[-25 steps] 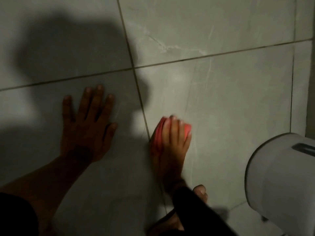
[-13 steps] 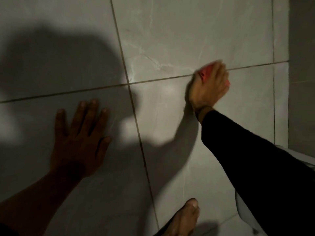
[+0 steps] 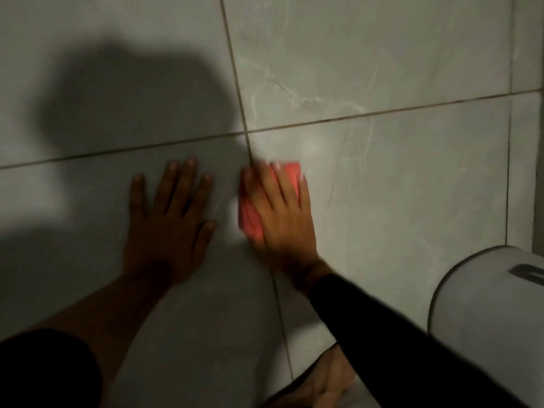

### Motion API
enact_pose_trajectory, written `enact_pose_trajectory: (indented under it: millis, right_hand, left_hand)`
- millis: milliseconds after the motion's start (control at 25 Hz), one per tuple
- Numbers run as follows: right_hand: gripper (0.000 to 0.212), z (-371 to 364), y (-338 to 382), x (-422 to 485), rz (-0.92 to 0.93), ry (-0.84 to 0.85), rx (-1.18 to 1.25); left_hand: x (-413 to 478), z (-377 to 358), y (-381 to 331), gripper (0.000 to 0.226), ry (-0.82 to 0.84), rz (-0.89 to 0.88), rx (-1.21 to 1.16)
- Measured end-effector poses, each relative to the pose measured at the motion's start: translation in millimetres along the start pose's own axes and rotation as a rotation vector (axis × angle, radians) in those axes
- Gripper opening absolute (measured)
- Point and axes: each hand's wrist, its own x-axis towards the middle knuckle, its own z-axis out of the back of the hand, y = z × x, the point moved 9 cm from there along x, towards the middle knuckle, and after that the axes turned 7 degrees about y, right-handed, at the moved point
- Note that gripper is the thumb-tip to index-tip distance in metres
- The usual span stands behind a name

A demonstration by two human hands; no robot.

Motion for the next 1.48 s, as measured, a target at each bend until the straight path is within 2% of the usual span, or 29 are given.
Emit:
enact_pose_trajectory:
  millis: [120, 200, 240, 320, 400, 480, 560, 640, 720, 800, 920, 1000, 1040, 1160, 1240, 1320, 1400, 1480]
  right_hand:
    - [0.08, -36, 9, -166, 0.036, 0.196, -0.139]
    - [0.088, -43, 6, -214, -0.047, 0.255, -0.152]
    - [0.084, -43, 3, -203, -0.088, 0.247, -0.115]
    - [0.075, -26, -1, -114, -0.096, 0.146, -0.034]
    - [0.081, -4, -8, 4, -0.064, 0.068, 0.004]
    - [0.091, 13, -15, 60, -0.059, -0.021, -0.032]
    - [0.085, 0, -16, 18, -0.09, 0.044, -0.041]
    - [0.078, -11, -15, -82, -0.168, 0.159, -0.095]
    - [0.078, -11, -25, -137, -0.171, 0.239, -0.088]
    - [0.078, -4, -54, -95, -0.156, 0.223, -0.086]
    - [0.084, 28, -97, 51, -0.201, 0.071, -0.04]
    - [0.086, 37, -110, 74, -0.204, -0.016, -0.081]
    - [0.086, 28, -108, 52, -0.195, 0.003, -0.086]
    - [0.077, -3, -86, -102, -0.304, 0.186, -0.161]
    - [0.071, -7, -82, -167, -0.354, 0.262, -0.175]
    - [0.075, 1, -104, -142, -0.368, 0.237, -0.1]
    - [0.082, 24, -133, -58, -0.37, 0.132, 0.011]
    - [0.086, 50, -167, 27, -0.35, 0.011, -0.007]
  left_hand:
    - [1, 4, 3, 0.078, 0.008, 0.002, -0.001]
    - [0, 8, 0, 0.077, 0.008, 0.002, -0.007]
    - [0, 9, 0, 0.077, 0.008, 0.007, -0.016]
    - [1, 8, 0, 0.077, 0.01, -0.005, -0.021]
    - [0, 6, 0, 0.076, 0.002, 0.001, -0.01]
    - [1, 5, 2, 0.076, 0.001, 0.005, -0.015]
    - [1, 5, 4, 0.077, -0.009, 0.005, -0.014]
    - [0, 2, 3, 0.077, -0.009, 0.003, -0.01]
    - [0, 1, 3, 0.077, -0.02, -0.001, -0.012]
    - [0, -2, 2, 0.077, -0.013, -0.011, -0.024]
    - [-1, -2, 4, 0.079, -0.01, -0.005, -0.014]
    - [0, 0, 3, 0.078, -0.004, -0.004, -0.028]
    - [1, 1, 4, 0.078, -0.003, 0.002, -0.03]
    - [0, 0, 2, 0.078, 0.02, 0.001, -0.023]
    - [-1, 2, 2, 0.077, 0.027, 0.006, -0.034]
    - [1, 3, 1, 0.076, 0.027, -0.001, -0.031]
    - [-2, 4, 3, 0.075, 0.012, 0.007, -0.025]
    - [-3, 5, 0, 0.075, 0.001, -0.006, -0.025]
